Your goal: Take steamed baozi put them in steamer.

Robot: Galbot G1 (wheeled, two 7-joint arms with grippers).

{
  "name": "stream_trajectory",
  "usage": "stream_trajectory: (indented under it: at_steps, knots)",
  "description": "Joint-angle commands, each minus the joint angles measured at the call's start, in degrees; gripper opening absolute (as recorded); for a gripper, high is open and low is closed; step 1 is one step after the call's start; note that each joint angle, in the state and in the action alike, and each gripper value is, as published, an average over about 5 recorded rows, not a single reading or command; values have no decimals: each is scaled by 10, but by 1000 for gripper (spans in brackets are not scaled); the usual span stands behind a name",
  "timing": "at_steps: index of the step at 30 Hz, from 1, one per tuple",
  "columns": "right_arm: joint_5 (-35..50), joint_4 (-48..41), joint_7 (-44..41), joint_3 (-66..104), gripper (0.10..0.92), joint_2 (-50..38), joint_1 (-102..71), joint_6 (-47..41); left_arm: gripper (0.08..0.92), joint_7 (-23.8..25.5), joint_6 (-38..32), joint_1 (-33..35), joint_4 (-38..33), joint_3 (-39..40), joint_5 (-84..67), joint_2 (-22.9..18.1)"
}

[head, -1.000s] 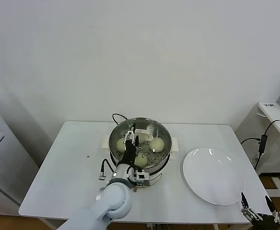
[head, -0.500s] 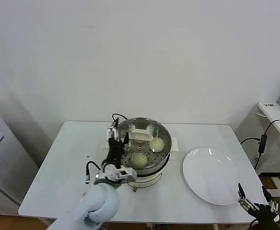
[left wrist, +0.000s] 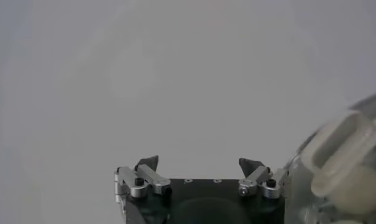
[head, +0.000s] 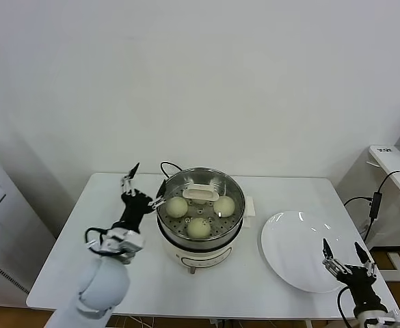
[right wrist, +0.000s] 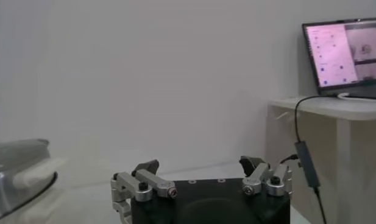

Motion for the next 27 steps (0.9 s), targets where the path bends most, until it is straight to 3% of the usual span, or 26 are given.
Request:
stream_trajectory:
  at_steps: [1, 27]
  knots:
    - [3, 16, 16, -34, 823, -1, 18, -26, 823, 74, -197, 151, 29, -204, -192, -53]
    - [-51, 8, -34, -59, 823, 23, 7, -3, 823, 116, -224, 221, 35, -234, -246, -85]
